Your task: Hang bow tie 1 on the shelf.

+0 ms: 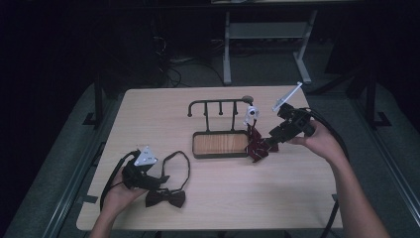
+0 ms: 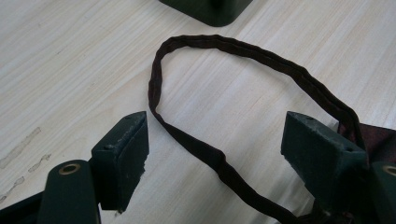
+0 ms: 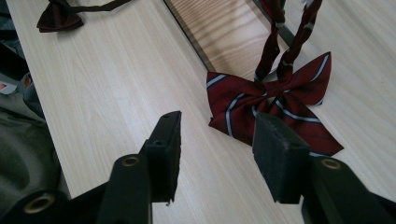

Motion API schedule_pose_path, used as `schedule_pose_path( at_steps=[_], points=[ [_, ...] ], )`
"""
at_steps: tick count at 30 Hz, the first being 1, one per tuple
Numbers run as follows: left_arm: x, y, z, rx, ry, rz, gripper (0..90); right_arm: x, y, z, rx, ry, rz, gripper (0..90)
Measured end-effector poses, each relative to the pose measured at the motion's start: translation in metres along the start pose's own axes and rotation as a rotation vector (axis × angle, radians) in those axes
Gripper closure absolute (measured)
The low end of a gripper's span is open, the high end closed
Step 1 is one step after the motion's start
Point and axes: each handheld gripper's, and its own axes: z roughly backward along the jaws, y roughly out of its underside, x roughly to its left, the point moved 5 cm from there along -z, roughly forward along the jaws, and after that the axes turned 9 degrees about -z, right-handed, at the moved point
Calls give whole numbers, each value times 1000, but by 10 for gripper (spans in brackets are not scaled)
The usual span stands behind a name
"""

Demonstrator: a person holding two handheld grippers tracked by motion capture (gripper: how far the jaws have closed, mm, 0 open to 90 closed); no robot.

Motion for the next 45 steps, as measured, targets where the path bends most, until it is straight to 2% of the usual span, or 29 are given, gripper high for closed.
schedule_pose_path(
  at_steps=[2,15,24,27,29,35,45],
  points=[
    [0,0,0,2,0,-1,238,1,3,-2,0,4,-2,478],
    [-2,1,0,2,2,7,238,9,21,-18,11,-3,11,422],
    [-2,1,0,1,3,6,238,5,38,-32,15,-22,-24,387],
    [-3,1,-1,-4,4,19,238,6,42,-35,10,-20,-31,386],
    [-3,1,0,5,3,7,238,6,45,-37,11,-18,-40,386],
    [-3,1,0,7,2,6,238,7,54,-42,14,-21,-54,382],
    [-3,1,0,10,1,5,238,10,69,-50,10,-22,-49,380]
  ],
)
